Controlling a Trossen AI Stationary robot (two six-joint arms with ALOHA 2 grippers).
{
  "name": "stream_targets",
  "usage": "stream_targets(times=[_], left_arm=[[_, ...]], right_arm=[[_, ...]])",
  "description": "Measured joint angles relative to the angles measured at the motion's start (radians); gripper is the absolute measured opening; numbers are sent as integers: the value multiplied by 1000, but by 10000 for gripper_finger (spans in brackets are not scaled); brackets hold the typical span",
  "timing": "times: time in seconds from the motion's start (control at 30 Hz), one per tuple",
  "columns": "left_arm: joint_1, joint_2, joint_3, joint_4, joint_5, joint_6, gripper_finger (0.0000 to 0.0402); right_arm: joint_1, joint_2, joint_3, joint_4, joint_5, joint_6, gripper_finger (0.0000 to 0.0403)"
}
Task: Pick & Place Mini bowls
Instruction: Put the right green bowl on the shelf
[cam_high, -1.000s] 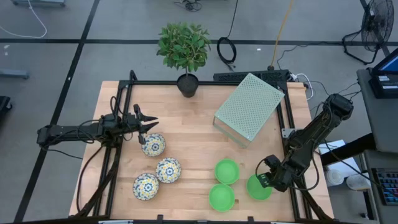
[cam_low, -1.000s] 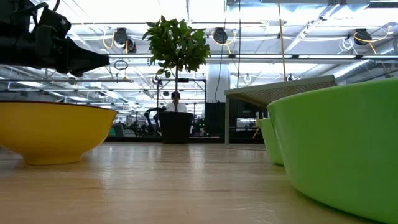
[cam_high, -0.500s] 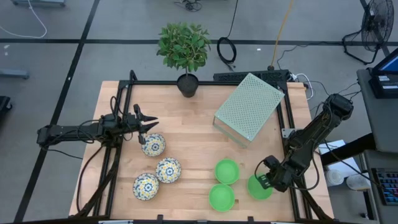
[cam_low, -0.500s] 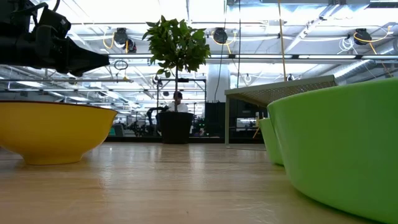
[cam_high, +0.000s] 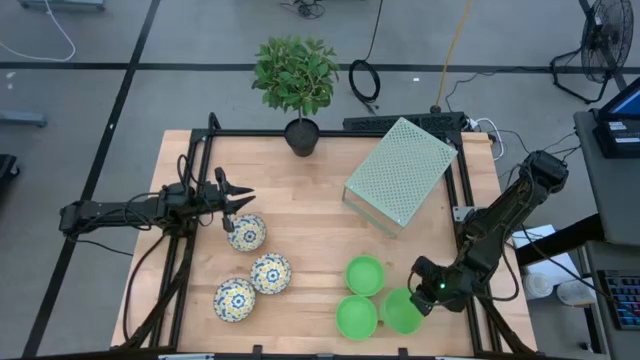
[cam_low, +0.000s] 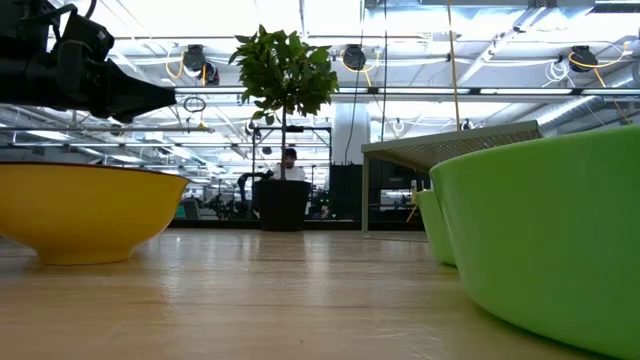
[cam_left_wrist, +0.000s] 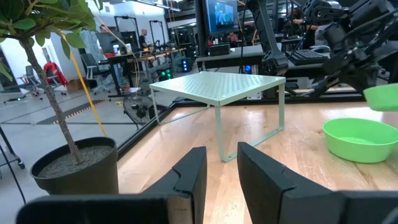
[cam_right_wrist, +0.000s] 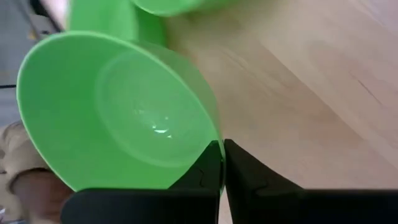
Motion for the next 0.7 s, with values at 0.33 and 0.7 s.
stream_targets(times=[0.33,0.7], left_arm=[[0,0,0,0,0,0,93],[0,0,0,0,0,0,93]], right_arm=[[-11,0,0,320,189,-494,1],[-42,0,0,651,155,-1217,0]])
